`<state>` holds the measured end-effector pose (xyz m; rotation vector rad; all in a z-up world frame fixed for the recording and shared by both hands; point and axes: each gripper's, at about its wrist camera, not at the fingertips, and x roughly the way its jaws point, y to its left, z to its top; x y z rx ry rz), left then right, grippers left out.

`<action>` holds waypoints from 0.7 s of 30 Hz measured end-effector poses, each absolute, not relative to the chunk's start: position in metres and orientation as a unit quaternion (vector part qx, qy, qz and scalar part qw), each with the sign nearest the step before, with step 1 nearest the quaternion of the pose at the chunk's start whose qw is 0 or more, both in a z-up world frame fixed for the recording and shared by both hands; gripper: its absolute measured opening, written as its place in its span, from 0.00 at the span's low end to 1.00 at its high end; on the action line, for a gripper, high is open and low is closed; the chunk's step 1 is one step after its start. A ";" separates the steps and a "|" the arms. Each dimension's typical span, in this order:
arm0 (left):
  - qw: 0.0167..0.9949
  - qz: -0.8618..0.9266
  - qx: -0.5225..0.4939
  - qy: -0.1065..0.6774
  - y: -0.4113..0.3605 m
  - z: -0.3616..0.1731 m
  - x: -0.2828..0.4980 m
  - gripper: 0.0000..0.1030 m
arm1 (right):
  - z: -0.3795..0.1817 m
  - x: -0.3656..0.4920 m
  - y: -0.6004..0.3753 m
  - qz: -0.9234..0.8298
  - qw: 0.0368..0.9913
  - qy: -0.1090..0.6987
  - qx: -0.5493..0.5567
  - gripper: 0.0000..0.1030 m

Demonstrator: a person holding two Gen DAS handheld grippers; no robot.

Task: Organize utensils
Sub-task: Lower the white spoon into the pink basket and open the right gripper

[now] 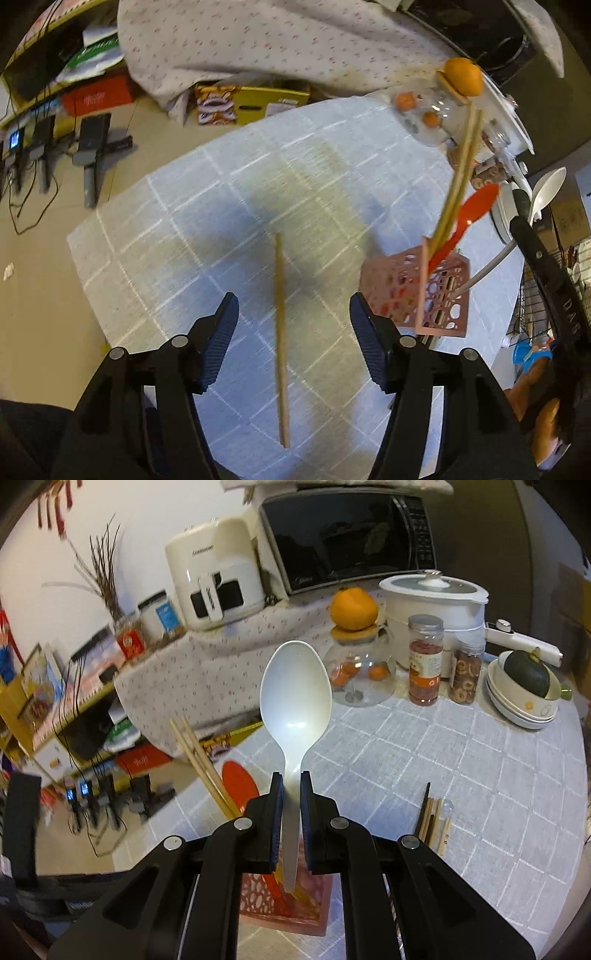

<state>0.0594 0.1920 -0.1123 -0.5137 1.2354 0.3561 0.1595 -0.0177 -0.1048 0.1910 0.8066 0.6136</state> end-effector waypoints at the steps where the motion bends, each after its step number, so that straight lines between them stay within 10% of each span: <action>1: 0.767 0.164 -0.239 0.572 0.192 -0.114 0.059 0.59 | -0.107 0.159 -0.017 0.292 0.870 0.388 0.083 0.10; 21: 0.777 0.167 -0.204 0.572 0.179 -0.112 0.061 0.60 | -0.105 0.148 -0.031 0.299 0.856 0.414 0.076 0.18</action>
